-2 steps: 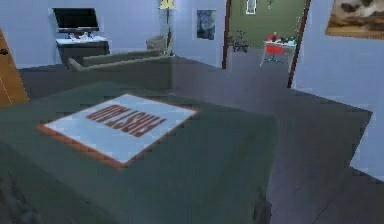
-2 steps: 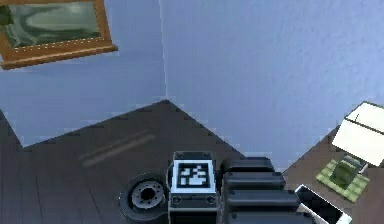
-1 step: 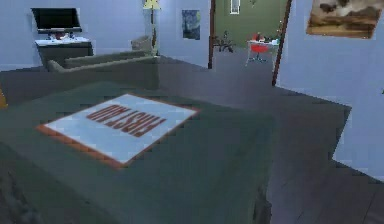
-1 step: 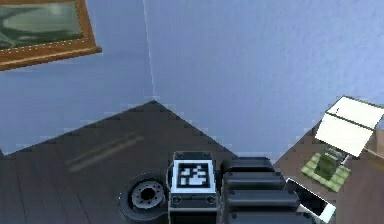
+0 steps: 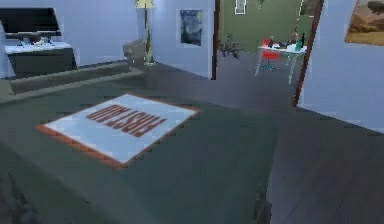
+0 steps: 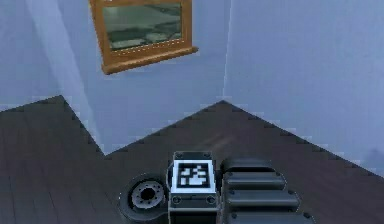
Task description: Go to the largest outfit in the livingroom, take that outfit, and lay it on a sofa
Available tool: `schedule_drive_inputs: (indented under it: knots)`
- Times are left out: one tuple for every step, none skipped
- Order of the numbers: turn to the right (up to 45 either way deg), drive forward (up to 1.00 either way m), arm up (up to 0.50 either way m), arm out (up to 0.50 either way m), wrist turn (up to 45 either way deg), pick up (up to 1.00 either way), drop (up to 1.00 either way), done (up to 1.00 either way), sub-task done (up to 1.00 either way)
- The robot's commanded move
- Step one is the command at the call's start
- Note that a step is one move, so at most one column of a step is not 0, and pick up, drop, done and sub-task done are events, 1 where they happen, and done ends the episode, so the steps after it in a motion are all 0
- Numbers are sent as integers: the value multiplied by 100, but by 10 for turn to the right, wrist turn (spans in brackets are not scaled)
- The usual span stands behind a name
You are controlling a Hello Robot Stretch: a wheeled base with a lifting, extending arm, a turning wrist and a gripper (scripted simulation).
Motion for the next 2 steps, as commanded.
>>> schedule_drive_inputs:
  knots:
    - [0,100,0,0,0,0,0,0,0]
    - [0,100,0,0,0,0,0,0,0]
